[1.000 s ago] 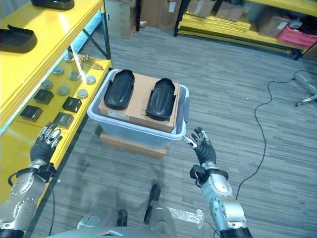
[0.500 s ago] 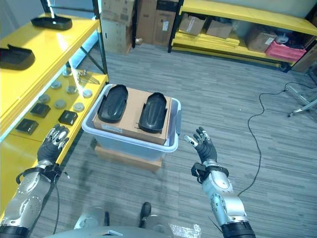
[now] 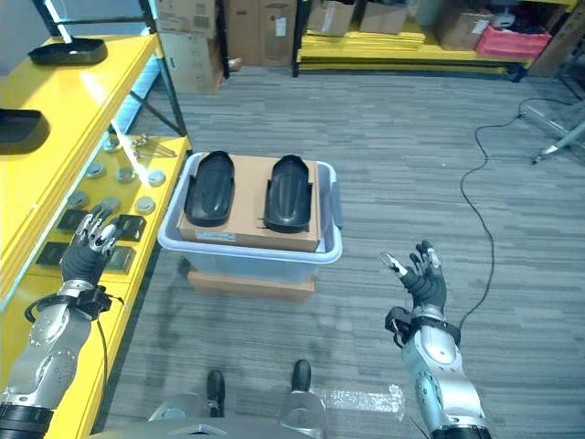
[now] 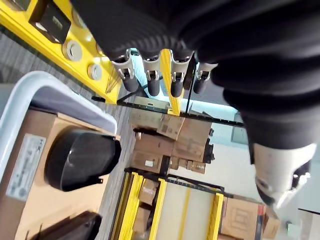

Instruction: Move parts from the plastic box to the shelf.

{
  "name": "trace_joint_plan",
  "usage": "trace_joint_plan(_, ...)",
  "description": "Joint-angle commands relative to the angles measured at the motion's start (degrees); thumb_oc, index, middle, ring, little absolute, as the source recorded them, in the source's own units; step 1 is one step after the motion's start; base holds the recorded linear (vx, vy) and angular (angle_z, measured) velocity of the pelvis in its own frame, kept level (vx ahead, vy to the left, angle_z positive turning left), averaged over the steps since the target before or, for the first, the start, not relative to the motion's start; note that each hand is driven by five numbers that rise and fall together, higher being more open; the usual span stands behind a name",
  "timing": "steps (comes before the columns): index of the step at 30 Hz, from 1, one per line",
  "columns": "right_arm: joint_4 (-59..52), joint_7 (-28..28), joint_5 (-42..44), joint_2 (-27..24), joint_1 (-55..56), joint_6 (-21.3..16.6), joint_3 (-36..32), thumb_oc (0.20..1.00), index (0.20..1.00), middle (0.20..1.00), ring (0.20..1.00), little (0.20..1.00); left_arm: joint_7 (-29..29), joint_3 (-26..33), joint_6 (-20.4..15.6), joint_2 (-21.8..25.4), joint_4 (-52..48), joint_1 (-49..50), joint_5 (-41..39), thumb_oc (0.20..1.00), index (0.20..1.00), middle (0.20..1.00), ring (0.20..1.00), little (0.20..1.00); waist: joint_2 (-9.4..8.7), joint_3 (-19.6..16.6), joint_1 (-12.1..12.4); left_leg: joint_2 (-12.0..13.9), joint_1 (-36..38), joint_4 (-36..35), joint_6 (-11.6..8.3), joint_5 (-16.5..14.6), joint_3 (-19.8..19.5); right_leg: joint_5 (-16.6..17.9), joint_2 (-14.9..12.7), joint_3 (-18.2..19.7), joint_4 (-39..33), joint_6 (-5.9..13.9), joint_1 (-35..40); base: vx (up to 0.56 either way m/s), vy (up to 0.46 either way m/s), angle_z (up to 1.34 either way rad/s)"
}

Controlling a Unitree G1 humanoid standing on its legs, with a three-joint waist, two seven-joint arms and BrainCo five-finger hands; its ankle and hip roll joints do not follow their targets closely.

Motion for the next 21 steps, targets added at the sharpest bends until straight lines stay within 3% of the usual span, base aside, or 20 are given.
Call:
trace_joint_plan(1, 2.8, -8.4, -8.8, -3.9, -10.9, -6.1, -0.6, 1.0, 1.0, 1.0, 1.0, 1.0, -0.7, 0.3, -1.1, 2.2, -3.9, -0.8, 0.5, 1.0, 1.0, 1.0, 1.0, 1.0, 1.28, 0.1, 3.8, 3.0, -4.5, 5.2, -1.61, 0.5, -2.8, -4.1, 2.0, -3.7, 4.6, 2.31, 1.4, 0.02, 0.026, 0.25)
trace_joint_plan(4, 7.6, -14.5, -12.7, -6.1, -16.4, -7.0, -1.1, 1.0, 1.0, 1.0, 1.0, 1.0, -1.7, -0.4, -1.1, 3.3, -4.2, -2.3, -0.2, 1.0, 1.0, 1.0, 1.0, 1.0, 1.69, 1.7, 5.7, 2.6, -8.0, 8.2, -1.37, 0.0, -4.1, -4.4, 1.3, -4.6, 6.3, 2.41, -0.2, -0.05, -0.011, 0.36)
trace_joint_plan(6, 16.1, -20.1, -14.8, -10.6, -26.1, -6.2, -1.0, 1.0, 1.0, 1.0, 1.0, 1.0, -2.6, -1.8, -1.9, 5.4, -4.0, -5.4, -1.7, 1.0, 1.0, 1.0, 1.0, 1.0, 2.47, 4.9, 7.9, 1.9, -13.8, 12.2, -1.44, -0.2, -5.8, -4.5, 0.6, -5.9, 7.6, 2.19, -2.3, -0.19, -0.035, 0.36)
trace_joint_plan(11, 29.5, -25.4, -14.9, -15.9, -37.5, -6.9, 1.8, 1.0, 1.0, 1.0, 1.0, 1.0, -3.5, -4.3, -3.8, 7.2, -3.5, -9.4, -3.6, 1.0, 1.0, 1.0, 1.0, 1.0, 3.78, 8.6, 10.1, 0.7, -21.2, 16.0, -1.54, 0.2, -8.3, -5.1, 0.1, -8.0, 9.5, 1.44, -6.3, -0.16, -0.032, 0.27)
trace_joint_plan(17, 42.2, -26.1, -11.1, -18.7, -44.4, -8.4, 6.5, 1.0, 1.0, 1.0, 1.0, 1.0, -3.8, -7.1, -7.0, 8.1, -2.6, -11.1, -4.4, 1.0, 1.0, 1.0, 1.0, 1.0, 4.86, 12.0, 12.1, -0.3, -25.8, 18.8, -1.39, -0.4, -9.5, -6.0, -0.2, -9.8, 11.4, 0.63, -9.2, -0.08, -0.006, 0.15)
trace_joint_plan(21, 44.6, -26.7, -8.2, -18.1, -45.1, -6.6, 7.4, 1.0, 1.0, 1.0, 1.0, 1.0, -3.6, -7.8, -7.8, 8.3, -2.1, -11.2, -5.1, 1.0, 1.0, 1.0, 1.0, 1.0, 5.06, 13.0, 12.5, -0.9, -26.6, 19.1, -1.33, -0.4, -9.8, -6.1, -0.3, -10.2, 11.7, 0.43, -9.9, -0.03, 0.014, 0.04)
